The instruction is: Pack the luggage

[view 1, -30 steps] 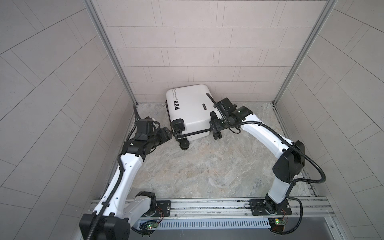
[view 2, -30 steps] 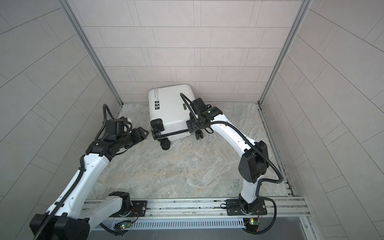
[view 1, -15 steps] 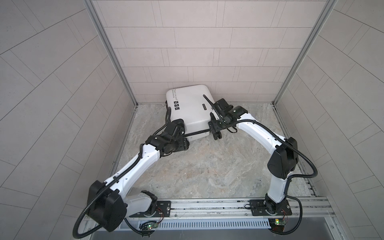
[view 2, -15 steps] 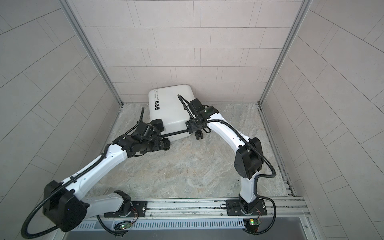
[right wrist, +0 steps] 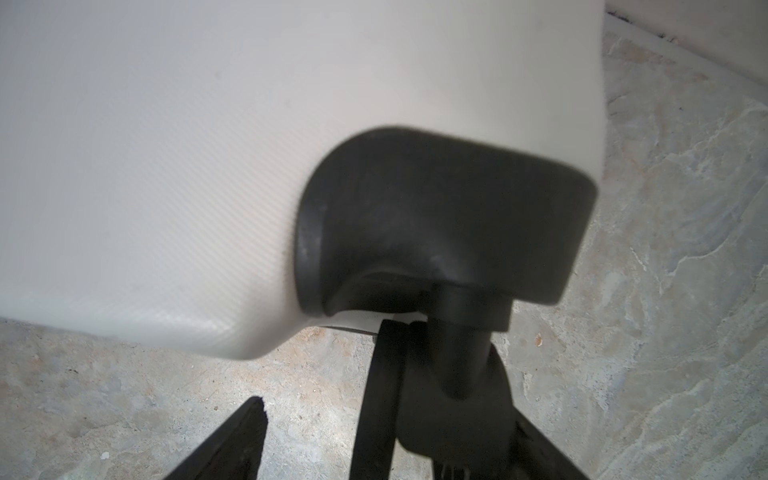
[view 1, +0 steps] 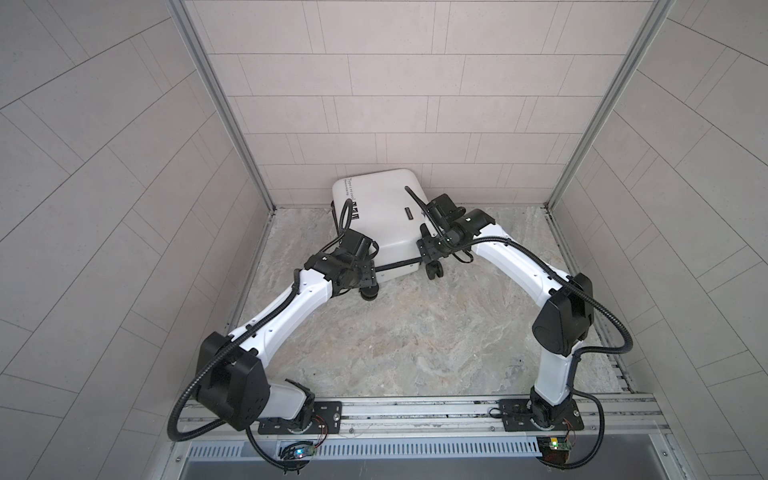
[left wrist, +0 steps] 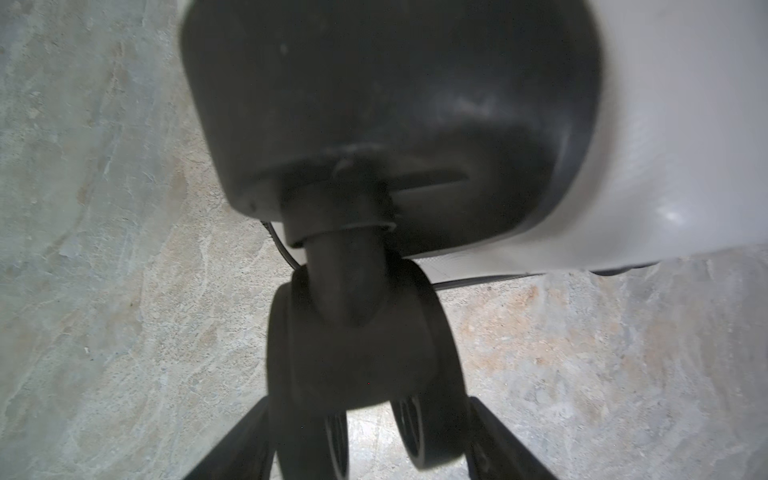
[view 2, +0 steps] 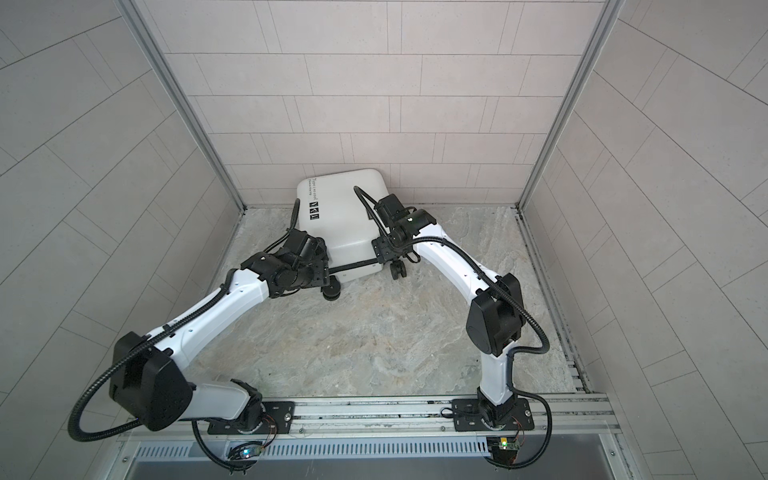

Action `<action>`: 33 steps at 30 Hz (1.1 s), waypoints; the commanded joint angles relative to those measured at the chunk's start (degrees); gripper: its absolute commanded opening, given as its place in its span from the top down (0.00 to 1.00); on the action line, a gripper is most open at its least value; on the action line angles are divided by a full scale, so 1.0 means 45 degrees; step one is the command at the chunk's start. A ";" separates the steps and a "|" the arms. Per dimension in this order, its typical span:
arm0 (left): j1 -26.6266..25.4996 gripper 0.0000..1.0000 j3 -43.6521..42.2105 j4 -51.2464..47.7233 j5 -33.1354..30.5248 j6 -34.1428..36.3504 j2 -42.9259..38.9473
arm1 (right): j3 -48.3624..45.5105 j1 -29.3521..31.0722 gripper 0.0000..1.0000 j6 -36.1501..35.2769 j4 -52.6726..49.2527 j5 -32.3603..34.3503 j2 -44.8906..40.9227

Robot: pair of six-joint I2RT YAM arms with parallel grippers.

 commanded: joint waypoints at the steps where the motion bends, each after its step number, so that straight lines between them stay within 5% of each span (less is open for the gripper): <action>1: -0.0042 0.27 0.0476 -0.0079 -0.0737 0.0185 0.0298 | 0.0322 0.0000 0.17 -0.0102 -0.0318 0.0216 0.0212; 7: -0.0006 0.33 0.0632 0.0361 -0.0492 0.0157 0.0800 | 0.0322 -0.0004 0.30 -0.0126 -0.0345 0.0250 0.0233; 15: -0.0013 0.72 0.0795 0.0360 -0.0363 0.0136 0.0821 | 0.0778 0.0037 0.50 -0.0085 0.0054 0.0262 -0.0260; 19: -0.0005 0.84 0.0771 0.0399 -0.0308 0.0117 0.0685 | 0.1163 0.0048 0.57 0.0032 0.0413 0.0142 -0.0431; 33: -0.0010 0.91 0.0629 0.1408 -0.1228 0.0039 -0.0490 | 0.3069 0.0062 0.63 0.0208 0.0620 0.0043 0.0488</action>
